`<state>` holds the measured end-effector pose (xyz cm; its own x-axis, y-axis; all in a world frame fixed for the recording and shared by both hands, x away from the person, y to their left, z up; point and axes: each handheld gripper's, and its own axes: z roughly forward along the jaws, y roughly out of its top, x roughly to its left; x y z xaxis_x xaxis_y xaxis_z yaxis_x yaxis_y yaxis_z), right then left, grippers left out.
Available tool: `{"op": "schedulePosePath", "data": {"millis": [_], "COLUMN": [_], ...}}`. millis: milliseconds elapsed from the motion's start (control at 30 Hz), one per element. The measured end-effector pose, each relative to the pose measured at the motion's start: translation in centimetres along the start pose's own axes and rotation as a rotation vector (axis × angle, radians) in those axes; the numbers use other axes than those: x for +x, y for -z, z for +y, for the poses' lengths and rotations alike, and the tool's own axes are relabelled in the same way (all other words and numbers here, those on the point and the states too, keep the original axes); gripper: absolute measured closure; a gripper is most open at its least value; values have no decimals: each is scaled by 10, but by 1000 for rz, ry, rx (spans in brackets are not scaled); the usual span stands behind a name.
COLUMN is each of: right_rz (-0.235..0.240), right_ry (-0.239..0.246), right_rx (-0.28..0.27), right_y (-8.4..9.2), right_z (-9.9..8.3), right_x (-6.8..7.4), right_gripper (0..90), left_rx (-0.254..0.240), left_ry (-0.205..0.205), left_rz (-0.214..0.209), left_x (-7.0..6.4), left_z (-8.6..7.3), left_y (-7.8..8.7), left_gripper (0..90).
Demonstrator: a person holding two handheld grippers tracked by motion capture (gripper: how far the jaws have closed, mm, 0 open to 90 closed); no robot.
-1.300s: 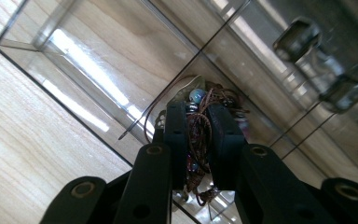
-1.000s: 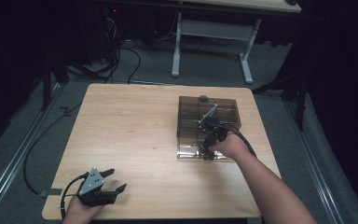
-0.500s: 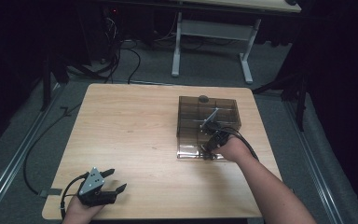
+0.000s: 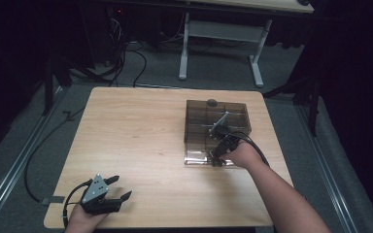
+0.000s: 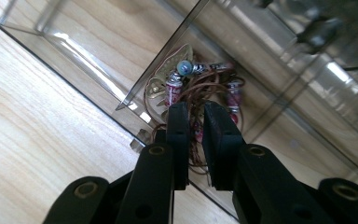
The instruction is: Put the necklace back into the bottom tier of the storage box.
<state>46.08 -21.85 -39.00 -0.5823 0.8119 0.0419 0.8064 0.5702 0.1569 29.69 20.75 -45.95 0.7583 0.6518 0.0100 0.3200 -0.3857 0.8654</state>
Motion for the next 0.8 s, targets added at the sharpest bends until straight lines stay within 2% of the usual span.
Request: {"op": "schedulePosePath", "data": {"millis": [33,100,133,267,300,333,400,533,667,800], "right_rz": [2,1,-1,2,7,7,13,14,21,29], "right_ry": [-25,-22,-36,-12,-41,-41,-25,-31,-65,-69], "right_rx": [0,-14,-11,-25,-18,-18,-18,-23,-21,-36], "right_y": [4,10,12,18,19,19,21,24,24,24], "right_z": [0,-2,-3,-8,-11,-11,-18,-28,-47,-59], "right_x": [1,-1,0,-3,-1,-1,-3,-3,-1,-1], "right_gripper": [806,803,803,814,814,814,815,814,789,760], "left_rx": [0,4,1,0,-2,-2,-4,-6,-2,-2], "left_ry": [0,0,1,3,6,6,10,13,11,13], "left_rz": [1,1,2,2,3,3,4,5,8,10], "left_x": [0,0,0,0,0,0,1,1,1,1], "left_z": [0,0,0,0,0,0,0,0,0,0], "left_y": [0,0,0,0,0,0,0,0,0,0], "left_gripper": [273,273,272,272,271,271,271,270,270,270]}}
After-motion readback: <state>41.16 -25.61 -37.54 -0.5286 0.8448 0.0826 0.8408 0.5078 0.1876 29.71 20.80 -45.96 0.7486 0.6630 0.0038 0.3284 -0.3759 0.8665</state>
